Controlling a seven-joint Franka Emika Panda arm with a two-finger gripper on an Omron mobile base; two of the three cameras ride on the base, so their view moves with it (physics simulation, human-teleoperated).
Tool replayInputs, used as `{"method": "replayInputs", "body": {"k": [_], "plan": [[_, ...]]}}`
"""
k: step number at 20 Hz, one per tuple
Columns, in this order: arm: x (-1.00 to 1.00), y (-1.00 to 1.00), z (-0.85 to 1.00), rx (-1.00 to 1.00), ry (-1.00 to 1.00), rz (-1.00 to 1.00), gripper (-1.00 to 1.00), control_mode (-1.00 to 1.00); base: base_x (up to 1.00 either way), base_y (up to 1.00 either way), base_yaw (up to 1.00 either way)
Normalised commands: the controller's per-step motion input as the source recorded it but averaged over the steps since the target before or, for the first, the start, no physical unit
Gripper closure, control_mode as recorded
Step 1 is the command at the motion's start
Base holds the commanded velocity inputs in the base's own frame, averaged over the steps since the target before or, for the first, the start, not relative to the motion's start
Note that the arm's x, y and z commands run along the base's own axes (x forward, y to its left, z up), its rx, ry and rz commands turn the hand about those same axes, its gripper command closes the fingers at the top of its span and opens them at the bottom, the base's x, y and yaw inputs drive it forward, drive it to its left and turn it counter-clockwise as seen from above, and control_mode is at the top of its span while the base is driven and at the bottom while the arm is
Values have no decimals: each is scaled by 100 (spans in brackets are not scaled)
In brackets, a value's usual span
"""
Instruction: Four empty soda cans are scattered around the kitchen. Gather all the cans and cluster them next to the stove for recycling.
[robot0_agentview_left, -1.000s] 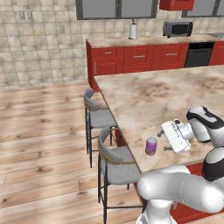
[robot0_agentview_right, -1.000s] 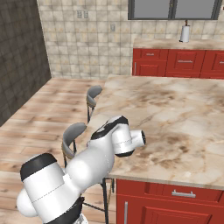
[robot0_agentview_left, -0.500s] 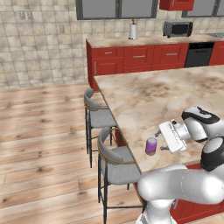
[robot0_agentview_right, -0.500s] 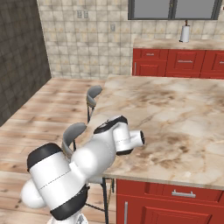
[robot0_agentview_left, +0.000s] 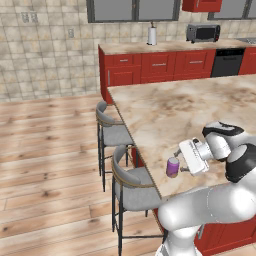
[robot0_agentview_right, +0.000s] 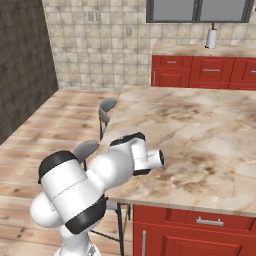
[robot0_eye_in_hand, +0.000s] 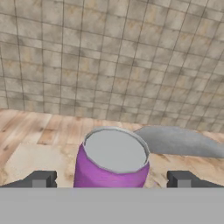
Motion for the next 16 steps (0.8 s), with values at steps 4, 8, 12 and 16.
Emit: {"method": "replayInputs", "body": {"k": [4,8,12,16], "plan": [[7,0,-13,0,0,0,-100,-100,0,0,0],[4,0,-12,0,0,-1,-100,-100,0,0,0],[0,3,-8,0,1,-1,-100,-100,0,0,0],[0,9,-6,0,1,-1,-100,-100,0,0,0]]}}
